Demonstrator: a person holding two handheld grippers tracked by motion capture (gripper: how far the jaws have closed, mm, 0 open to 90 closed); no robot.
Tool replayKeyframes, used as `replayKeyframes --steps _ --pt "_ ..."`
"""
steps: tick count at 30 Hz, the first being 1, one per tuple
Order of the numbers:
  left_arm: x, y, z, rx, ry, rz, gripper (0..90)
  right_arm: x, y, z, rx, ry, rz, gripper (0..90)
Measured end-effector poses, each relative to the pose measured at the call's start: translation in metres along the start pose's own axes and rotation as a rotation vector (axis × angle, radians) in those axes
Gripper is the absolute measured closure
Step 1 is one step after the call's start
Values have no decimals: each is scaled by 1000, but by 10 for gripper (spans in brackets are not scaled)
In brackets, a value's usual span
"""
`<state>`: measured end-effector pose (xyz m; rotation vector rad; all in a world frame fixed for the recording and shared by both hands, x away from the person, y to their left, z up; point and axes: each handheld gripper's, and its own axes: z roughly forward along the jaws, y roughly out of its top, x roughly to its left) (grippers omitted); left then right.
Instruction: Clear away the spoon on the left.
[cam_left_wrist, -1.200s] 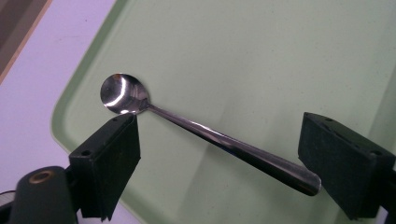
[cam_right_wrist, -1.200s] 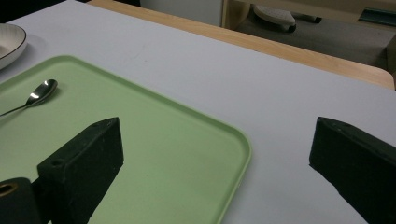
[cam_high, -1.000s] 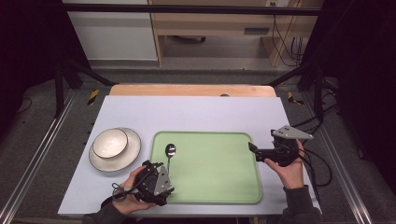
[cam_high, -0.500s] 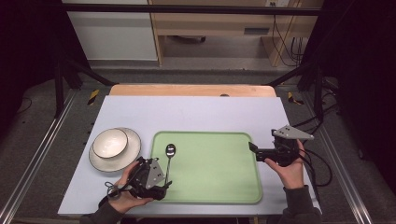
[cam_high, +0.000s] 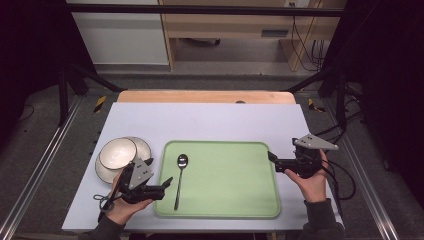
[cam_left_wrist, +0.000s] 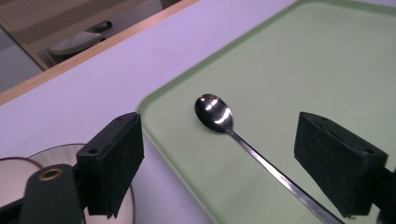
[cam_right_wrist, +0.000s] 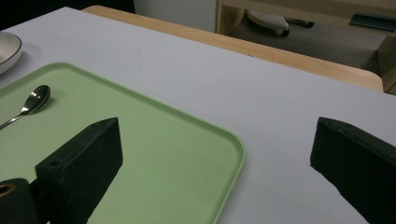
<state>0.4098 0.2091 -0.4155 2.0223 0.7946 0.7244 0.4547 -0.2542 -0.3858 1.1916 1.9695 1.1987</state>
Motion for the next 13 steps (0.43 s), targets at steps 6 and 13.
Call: replayKeyframes --steps 6,13 --pt "12 -5 -8 -54 32 -106 165 -1 0 -2 -9 -11 9 25" --pt "24 -12 -14 -77 68 -167 170 -3 -1 -1 -9 -19 15 25"
